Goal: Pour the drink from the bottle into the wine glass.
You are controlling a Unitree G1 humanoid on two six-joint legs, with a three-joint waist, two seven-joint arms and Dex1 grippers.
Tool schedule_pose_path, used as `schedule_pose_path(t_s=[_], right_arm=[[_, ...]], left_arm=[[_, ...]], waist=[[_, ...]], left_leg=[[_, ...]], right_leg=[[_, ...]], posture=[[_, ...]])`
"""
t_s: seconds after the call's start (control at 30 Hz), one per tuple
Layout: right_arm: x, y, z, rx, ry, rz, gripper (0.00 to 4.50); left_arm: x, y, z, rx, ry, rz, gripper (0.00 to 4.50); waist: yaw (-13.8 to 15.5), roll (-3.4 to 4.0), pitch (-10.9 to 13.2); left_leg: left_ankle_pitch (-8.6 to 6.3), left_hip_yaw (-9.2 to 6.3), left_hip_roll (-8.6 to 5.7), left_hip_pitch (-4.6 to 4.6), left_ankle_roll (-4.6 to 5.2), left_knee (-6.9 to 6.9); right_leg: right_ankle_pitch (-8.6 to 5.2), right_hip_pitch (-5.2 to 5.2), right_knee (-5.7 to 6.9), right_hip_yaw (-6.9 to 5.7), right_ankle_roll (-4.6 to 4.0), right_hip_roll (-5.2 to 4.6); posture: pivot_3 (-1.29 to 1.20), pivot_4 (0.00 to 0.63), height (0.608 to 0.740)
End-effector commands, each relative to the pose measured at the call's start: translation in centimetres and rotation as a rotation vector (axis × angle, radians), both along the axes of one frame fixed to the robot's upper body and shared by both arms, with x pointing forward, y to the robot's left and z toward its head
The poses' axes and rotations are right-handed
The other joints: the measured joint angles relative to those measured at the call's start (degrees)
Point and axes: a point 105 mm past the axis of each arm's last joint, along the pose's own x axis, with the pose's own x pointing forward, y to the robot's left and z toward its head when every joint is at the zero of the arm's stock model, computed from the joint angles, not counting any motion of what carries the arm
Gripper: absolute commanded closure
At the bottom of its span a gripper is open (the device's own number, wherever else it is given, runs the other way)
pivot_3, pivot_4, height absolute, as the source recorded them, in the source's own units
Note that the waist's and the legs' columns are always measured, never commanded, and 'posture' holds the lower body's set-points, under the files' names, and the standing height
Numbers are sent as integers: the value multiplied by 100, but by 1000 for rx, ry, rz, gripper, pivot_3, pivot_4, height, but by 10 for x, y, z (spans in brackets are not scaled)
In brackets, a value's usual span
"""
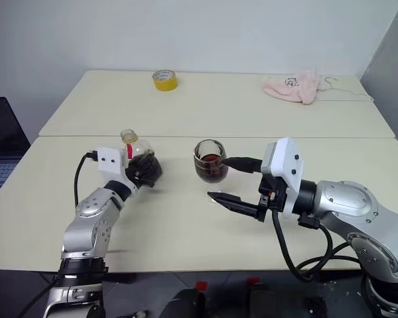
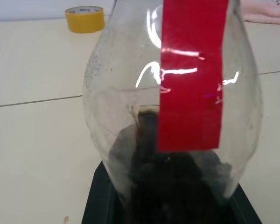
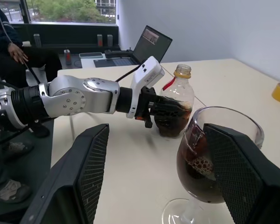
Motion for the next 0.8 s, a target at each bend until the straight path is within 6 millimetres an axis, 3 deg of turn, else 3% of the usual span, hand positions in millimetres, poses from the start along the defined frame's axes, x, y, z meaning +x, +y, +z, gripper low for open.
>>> schedule_pose_path(t_s=[0.03, 0.27, 0.3, 0.6, 0.8], right_arm=[[-6, 2, 6, 5, -34, 28, 1039], [-5, 2, 6, 4, -36, 26, 1039], [-5, 2, 6, 3, -36, 25, 1039], [-5, 1, 5, -2, -34, 23, 1039], [-5, 1, 4, -6, -32, 22, 1039]], left_arm=[[-1, 6, 16, 7, -77, 33, 3707], [-1, 8, 7, -30, -55, 36, 3707], [-1, 8, 6, -34, -54, 32, 2965], [-2, 16, -2, -23, -52, 37, 137], [-4, 17, -3, 13, -62, 29, 57]], waist=[[14, 0, 0], [19, 0, 0], [19, 0, 0], [19, 0, 0], [18, 0, 0]], left_leg=[[0, 0, 0, 0, 0, 0], [0, 1, 0, 0, 0, 0], [0, 1, 0, 0, 0, 0], [0, 2, 0, 1, 0, 0], [0, 1, 0, 0, 0, 0]], right_leg=[[0, 0, 0, 0, 0, 0], [0, 0, -1, 0, 0, -1], [0, 0, -2, 0, 0, -1], [0, 1, -3, 1, 0, -1], [0, 1, -5, 1, 0, -1]], posture=[[0, 150, 740], [0, 150, 740], [0, 150, 740], [0, 150, 740], [0, 150, 740]])
